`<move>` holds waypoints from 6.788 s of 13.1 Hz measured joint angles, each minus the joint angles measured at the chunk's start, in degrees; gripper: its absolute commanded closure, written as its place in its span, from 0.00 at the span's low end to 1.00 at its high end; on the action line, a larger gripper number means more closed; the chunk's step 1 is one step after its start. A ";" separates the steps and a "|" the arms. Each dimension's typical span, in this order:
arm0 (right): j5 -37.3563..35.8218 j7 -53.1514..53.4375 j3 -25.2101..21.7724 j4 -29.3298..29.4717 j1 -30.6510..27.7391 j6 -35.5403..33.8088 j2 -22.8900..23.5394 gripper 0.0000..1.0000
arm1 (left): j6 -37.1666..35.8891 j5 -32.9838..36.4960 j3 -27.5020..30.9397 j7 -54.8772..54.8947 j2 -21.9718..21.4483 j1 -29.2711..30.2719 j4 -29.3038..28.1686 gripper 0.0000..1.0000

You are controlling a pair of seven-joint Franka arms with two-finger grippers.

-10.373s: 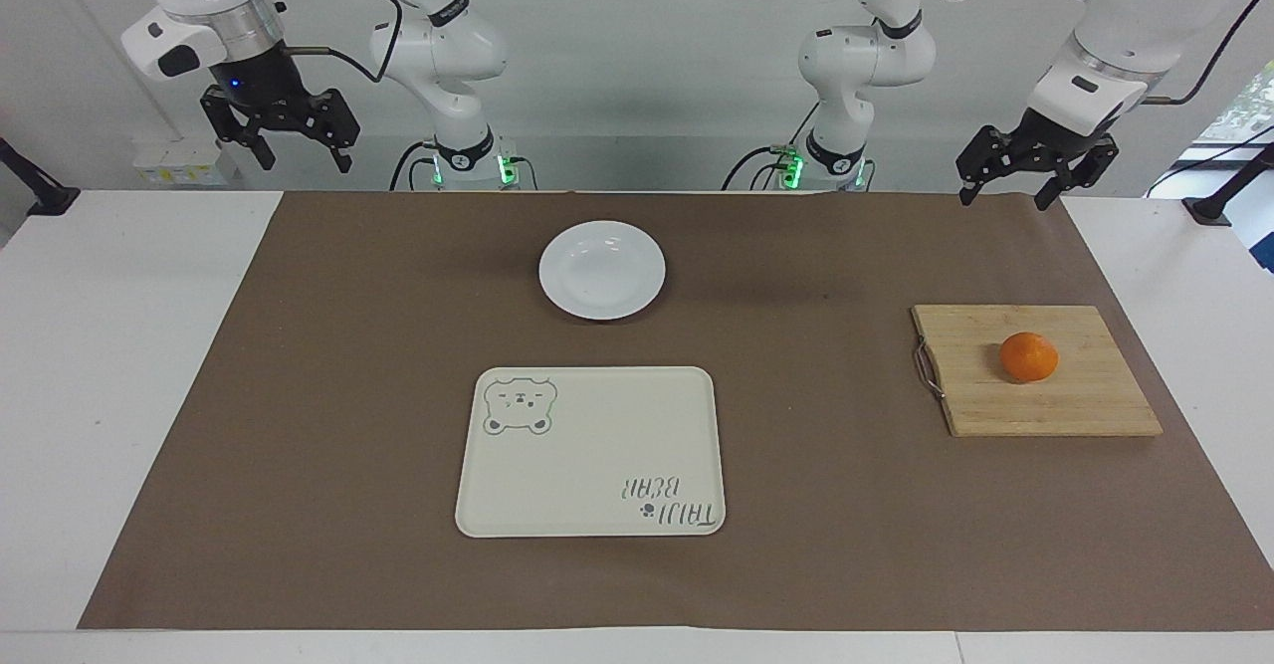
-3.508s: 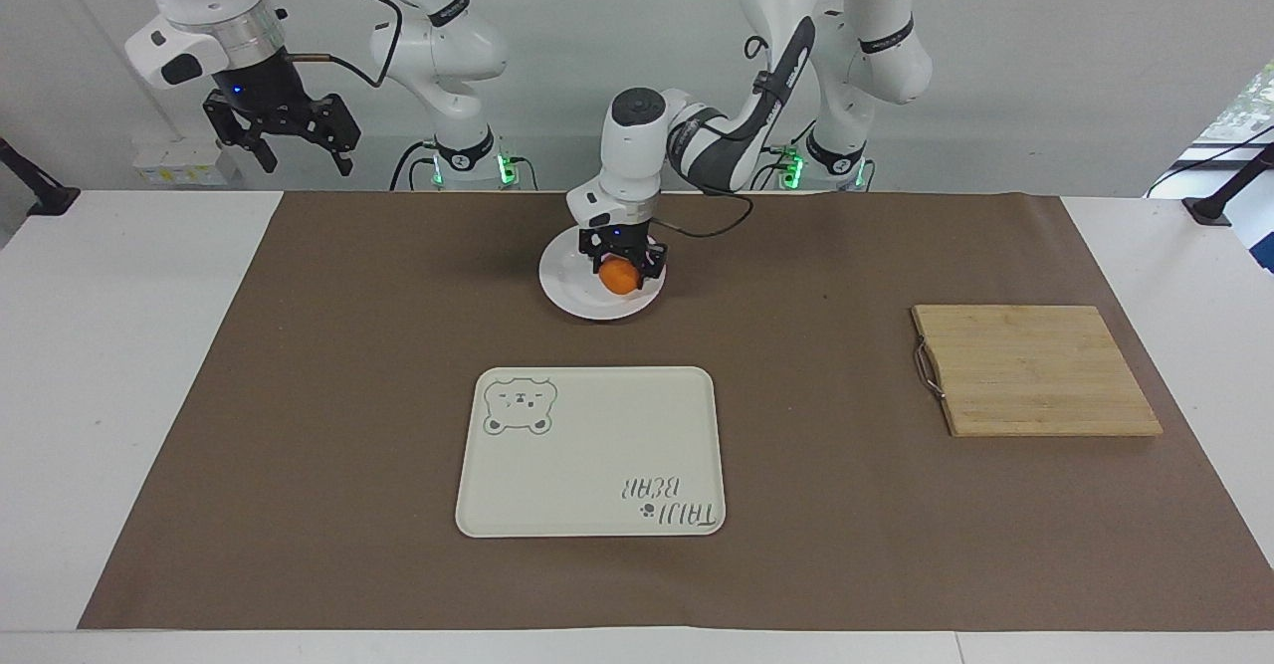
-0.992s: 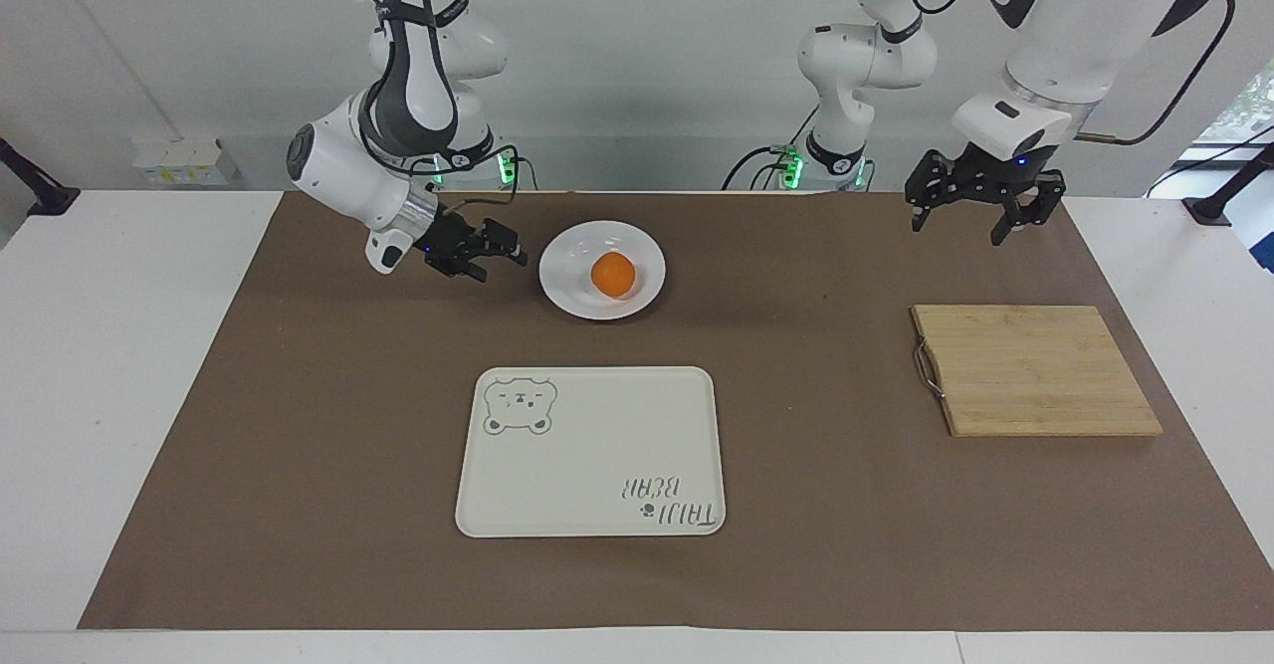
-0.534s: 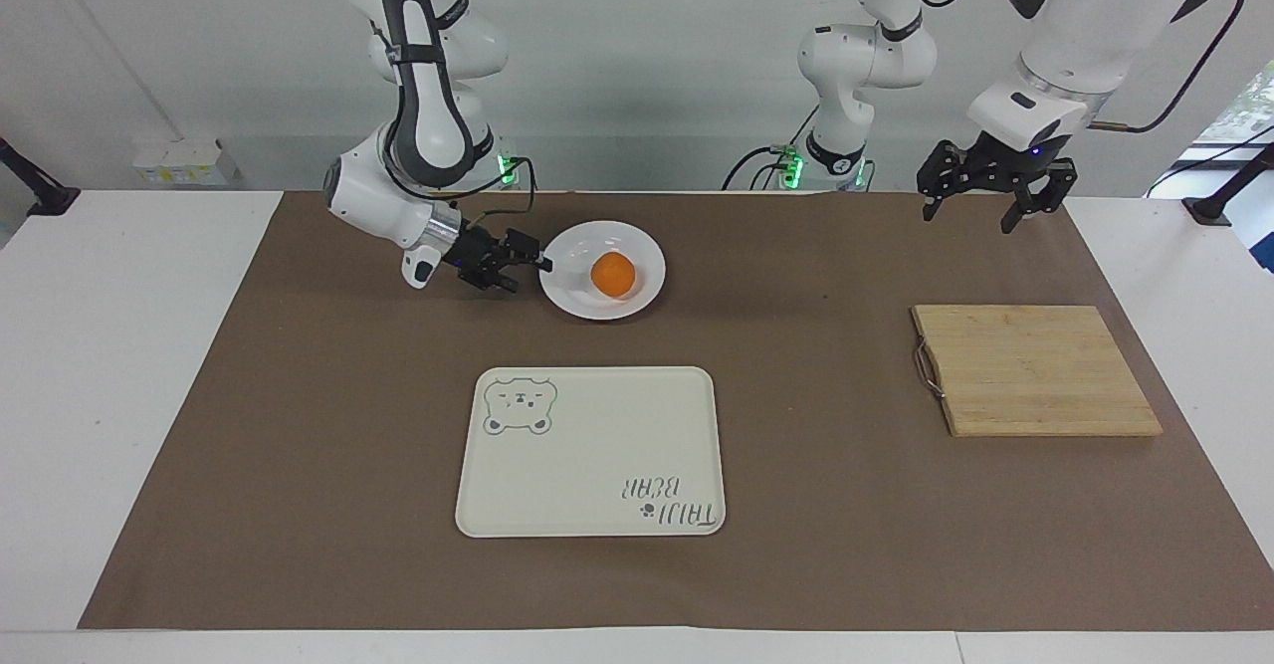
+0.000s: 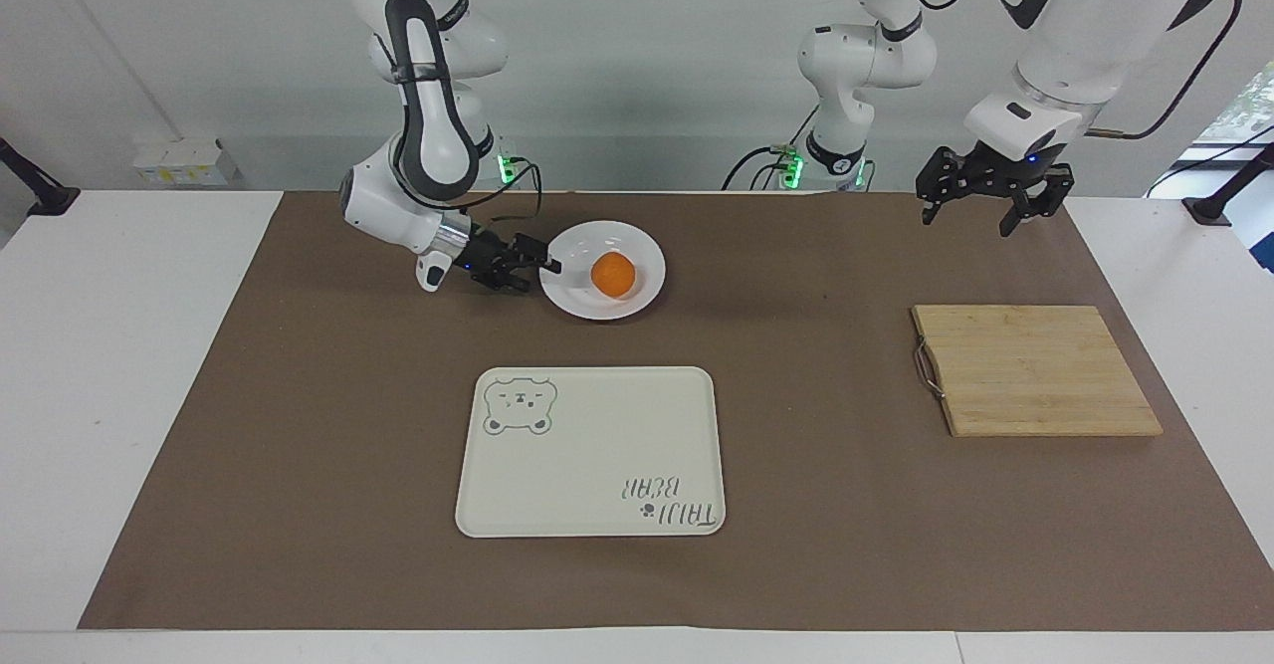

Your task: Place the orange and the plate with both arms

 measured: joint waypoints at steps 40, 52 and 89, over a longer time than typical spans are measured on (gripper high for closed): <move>-7.04 2.57 -0.37 42.50 -6.17 -6.97 20.45 1.00 | 0.15 0.65 0.90 -0.07 -1.68 0.10 0.62 0.00; -9.76 4.73 0.02 56.12 -2.14 -2.36 37.34 1.00 | 0.15 0.65 0.91 -0.07 -1.68 0.10 0.62 0.00; -65.11 47.03 -0.65 54.50 -10.04 -32.95 5.60 0.00 | 0.15 0.65 0.91 -0.07 -1.68 0.10 0.62 0.00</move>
